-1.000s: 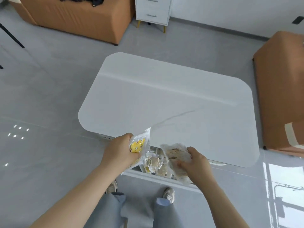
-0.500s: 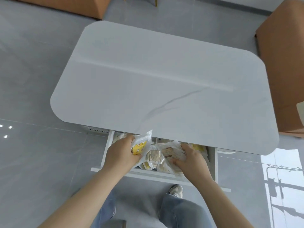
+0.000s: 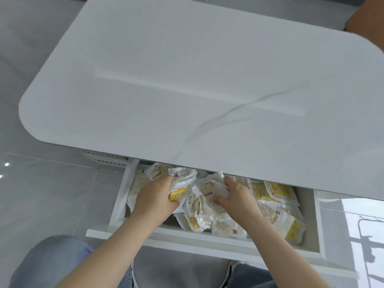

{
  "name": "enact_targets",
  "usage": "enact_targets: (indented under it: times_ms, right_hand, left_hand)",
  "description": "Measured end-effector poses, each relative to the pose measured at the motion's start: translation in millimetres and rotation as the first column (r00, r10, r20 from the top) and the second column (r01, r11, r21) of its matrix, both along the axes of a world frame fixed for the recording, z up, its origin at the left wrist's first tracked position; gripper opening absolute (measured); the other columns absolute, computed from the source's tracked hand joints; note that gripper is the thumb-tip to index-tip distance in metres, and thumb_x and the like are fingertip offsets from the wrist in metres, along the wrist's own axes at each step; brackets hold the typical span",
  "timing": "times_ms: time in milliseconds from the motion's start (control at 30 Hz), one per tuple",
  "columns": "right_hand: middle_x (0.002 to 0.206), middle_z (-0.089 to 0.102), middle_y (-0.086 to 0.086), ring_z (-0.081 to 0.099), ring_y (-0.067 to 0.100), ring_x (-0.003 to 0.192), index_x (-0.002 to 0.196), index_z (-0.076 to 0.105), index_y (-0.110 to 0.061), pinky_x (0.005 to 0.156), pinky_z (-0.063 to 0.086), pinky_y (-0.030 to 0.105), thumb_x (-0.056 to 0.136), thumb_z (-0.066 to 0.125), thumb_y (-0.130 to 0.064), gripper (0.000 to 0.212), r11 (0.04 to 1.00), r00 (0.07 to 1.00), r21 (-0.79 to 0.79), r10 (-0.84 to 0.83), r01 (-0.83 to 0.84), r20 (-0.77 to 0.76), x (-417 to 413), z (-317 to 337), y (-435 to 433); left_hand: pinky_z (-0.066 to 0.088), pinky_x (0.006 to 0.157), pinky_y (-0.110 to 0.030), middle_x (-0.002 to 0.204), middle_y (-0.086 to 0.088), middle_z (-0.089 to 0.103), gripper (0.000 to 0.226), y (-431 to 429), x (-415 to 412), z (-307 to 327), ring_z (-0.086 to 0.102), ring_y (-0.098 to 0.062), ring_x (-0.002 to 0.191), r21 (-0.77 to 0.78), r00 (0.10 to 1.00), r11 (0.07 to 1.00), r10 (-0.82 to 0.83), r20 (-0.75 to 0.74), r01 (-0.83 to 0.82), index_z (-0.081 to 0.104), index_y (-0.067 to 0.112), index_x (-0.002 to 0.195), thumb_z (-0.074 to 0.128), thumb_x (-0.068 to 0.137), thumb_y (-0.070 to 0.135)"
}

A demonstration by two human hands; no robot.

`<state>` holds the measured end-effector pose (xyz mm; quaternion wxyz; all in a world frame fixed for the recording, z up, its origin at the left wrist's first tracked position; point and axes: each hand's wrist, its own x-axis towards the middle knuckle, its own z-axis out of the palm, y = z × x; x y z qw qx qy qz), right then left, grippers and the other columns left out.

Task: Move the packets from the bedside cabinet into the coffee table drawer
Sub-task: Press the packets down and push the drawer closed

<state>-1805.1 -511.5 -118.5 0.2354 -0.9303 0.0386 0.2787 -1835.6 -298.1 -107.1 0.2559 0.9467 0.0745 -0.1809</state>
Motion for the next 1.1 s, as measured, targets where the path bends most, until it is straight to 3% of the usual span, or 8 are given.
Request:
enact_targets:
  times_ms: [167, 300, 367, 433, 633, 767, 933, 1100]
  right_hand:
    - [0.113, 0.068, 0.004, 0.066, 0.019, 0.083, 0.138, 0.046, -0.017, 0.066, 0.052, 0.029, 0.084, 0.070, -0.036, 0.062, 0.999, 0.999, 0.030, 0.012, -0.013, 0.035, 9, -34, 8]
    - [0.083, 0.069, 0.002, 0.062, 0.016, 0.065, 0.114, 0.062, -0.011, 0.055, 0.052, 0.029, 0.083, 0.071, -0.036, 0.041, 1.000, 0.995, 0.009, 0.021, -0.022, 0.093, 24, -53, 12]
    - [0.071, 0.061, -0.001, 0.052, 0.011, 0.056, 0.112, 0.062, -0.011, 0.046, 0.042, 0.024, 0.084, 0.068, -0.042, 0.041, 0.998, 0.993, -0.023, 0.061, -0.059, 0.097, 31, -62, 14]
    - [0.069, 0.059, 0.001, 0.050, 0.012, 0.056, 0.112, 0.062, -0.012, 0.048, 0.040, 0.023, 0.085, 0.066, -0.046, 0.043, 0.995, 0.990, -0.058, 0.090, -0.084, 0.108, 36, -69, 16]
    - [0.102, 0.066, 0.001, 0.060, 0.019, 0.080, 0.137, 0.044, -0.023, 0.063, 0.049, 0.028, 0.082, 0.069, -0.047, 0.066, 0.979, 0.955, -0.069, 0.200, -0.190, 0.219, 28, -74, 13]
    - [0.111, 0.061, 0.008, 0.059, 0.023, 0.084, 0.144, 0.028, -0.024, 0.062, 0.049, 0.029, 0.083, 0.065, -0.053, 0.076, 0.965, 0.947, -0.154, 0.243, -0.213, 0.211, 11, -74, 7]
    - [0.135, 0.050, 0.007, 0.054, 0.025, 0.119, 0.147, 0.025, -0.016, 0.082, 0.054, 0.035, 0.081, 0.056, -0.068, 0.089, 0.920, 0.929, -0.335, 0.291, -0.205, 0.230, -7, -75, 3]
    - [0.147, 0.039, 0.007, 0.042, 0.026, 0.133, 0.150, 0.021, -0.014, 0.103, 0.044, 0.039, 0.081, 0.056, -0.066, 0.093, 0.946, 0.928, -0.281, 0.242, -0.160, 0.285, -24, -70, -8]
  left_hand:
    - [0.028, 0.047, -0.018, 0.072, 0.009, 0.057, 0.022, 8, -4, -34, 0.051, -0.010, 0.065, 0.006, 0.999, 1.000, -0.030, 0.023, 0.030, 0.049, 0.026, 0.082, 0.069, 0.073, 0.029]
    - [0.035, 0.053, -0.020, 0.081, 0.012, 0.060, 0.030, 18, -4, -52, 0.055, -0.010, 0.074, -0.009, 0.998, 0.998, -0.064, 0.008, 0.064, 0.052, 0.029, 0.093, 0.072, 0.072, 0.031]
    - [0.041, 0.058, -0.023, 0.083, 0.012, 0.060, 0.032, 21, -3, -58, 0.056, -0.010, 0.076, 0.006, 0.997, 0.997, -0.075, 0.018, 0.075, 0.052, 0.028, 0.094, 0.073, 0.071, 0.032]
    - [0.043, 0.059, -0.026, 0.082, 0.010, 0.060, 0.030, 21, -4, -62, 0.056, -0.011, 0.075, 0.050, 0.996, 0.995, -0.087, 0.038, 0.085, 0.051, 0.026, 0.090, 0.072, 0.070, 0.032]
    - [0.040, 0.056, -0.026, 0.083, 0.004, 0.061, 0.030, 15, -14, -67, 0.057, -0.016, 0.077, 0.099, 0.991, 0.991, -0.103, 0.087, 0.094, 0.052, 0.020, 0.090, 0.071, 0.070, 0.031]
    - [0.035, 0.053, -0.025, 0.082, 0.006, 0.059, 0.035, 12, -25, -65, 0.055, -0.014, 0.075, 0.098, 0.992, 0.991, -0.099, 0.084, 0.091, 0.051, 0.022, 0.092, 0.074, 0.069, 0.033]
    - [0.037, 0.054, -0.025, 0.086, 0.008, 0.059, 0.051, 8, -36, -63, 0.056, -0.014, 0.076, 0.111, 0.990, 0.989, -0.109, 0.085, 0.099, 0.051, 0.023, 0.102, 0.079, 0.064, 0.042]
    - [0.029, 0.051, -0.021, 0.089, 0.005, 0.055, 0.060, 6, -47, -59, 0.050, -0.015, 0.078, 0.102, 0.989, 0.988, -0.121, 0.086, 0.112, 0.044, 0.022, 0.106, 0.076, 0.066, 0.055]
